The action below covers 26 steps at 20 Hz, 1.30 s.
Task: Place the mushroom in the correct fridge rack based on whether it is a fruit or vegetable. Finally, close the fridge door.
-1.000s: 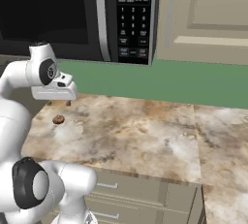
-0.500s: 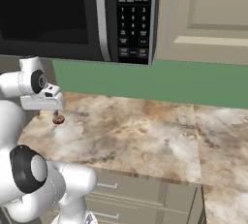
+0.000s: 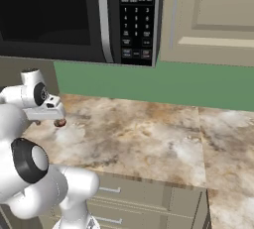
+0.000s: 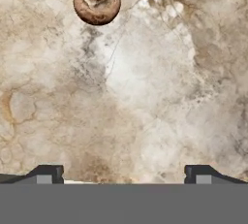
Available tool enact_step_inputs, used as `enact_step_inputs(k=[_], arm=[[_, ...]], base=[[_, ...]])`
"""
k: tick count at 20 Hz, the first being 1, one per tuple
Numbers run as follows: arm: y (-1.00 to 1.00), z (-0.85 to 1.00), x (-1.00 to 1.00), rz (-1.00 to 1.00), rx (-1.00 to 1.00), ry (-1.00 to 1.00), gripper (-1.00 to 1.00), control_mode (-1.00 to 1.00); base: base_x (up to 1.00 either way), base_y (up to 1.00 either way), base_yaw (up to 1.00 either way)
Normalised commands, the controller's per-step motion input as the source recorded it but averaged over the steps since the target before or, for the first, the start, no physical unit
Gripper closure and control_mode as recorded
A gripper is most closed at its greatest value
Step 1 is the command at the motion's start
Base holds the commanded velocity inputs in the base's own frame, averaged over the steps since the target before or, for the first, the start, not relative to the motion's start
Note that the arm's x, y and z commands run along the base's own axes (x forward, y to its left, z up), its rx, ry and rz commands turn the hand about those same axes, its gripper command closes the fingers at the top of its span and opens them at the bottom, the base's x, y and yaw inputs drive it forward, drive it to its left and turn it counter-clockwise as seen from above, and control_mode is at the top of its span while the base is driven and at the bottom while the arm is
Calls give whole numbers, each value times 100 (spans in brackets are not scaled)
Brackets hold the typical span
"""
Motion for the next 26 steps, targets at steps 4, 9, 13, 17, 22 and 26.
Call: enact_step_inputs(k=[4,9,13,17,22,26], arm=[[24,-37,54,1,0,0,-100,-100],[34,-30,51,0,0,0,-100,-100],[0,-20,27,0,0,0,-100,-100],[0,-19,39,0,0,3,-100,-100],[2,-22,36,0,0,0,-100,-100],[19,-18,23,0,0,0,-100,-100]], base=[[0,0,0],[0,0,0],[0,0,0],[0,0,0],[0,0,0],[0,0,0]])
